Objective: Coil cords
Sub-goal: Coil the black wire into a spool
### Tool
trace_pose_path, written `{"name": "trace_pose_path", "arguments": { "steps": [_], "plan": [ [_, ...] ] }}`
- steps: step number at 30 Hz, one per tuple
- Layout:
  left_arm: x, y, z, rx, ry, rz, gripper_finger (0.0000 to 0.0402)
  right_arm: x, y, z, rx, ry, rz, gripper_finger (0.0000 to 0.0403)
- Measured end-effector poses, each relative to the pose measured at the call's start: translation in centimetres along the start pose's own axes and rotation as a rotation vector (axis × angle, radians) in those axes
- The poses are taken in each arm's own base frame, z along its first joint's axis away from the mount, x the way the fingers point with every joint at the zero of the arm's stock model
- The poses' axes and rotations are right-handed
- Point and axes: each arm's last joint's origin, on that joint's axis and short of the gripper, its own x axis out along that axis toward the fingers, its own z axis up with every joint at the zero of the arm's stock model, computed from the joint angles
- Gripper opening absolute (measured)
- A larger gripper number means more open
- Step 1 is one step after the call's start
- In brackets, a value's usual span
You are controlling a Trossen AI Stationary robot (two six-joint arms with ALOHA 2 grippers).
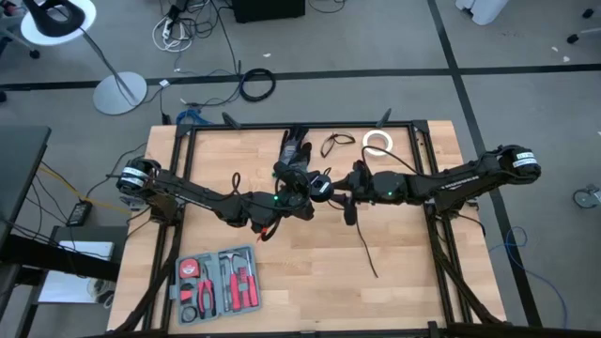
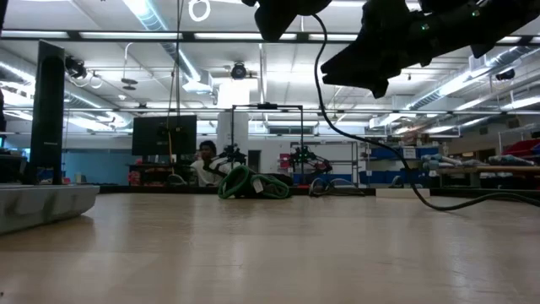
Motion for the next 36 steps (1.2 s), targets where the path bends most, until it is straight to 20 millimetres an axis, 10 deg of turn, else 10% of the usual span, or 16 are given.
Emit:
{"name": "trace_pose_path", "arguments": {
  "steps": [36],
  "plan": [
    [0.0, 0.2, 0.2, -0.045, -0.019, 0.009, 0.0, 0.5, -1.8, 2.0, -0.015, -0.103, -0.035, 0.0123]
  ]
}}
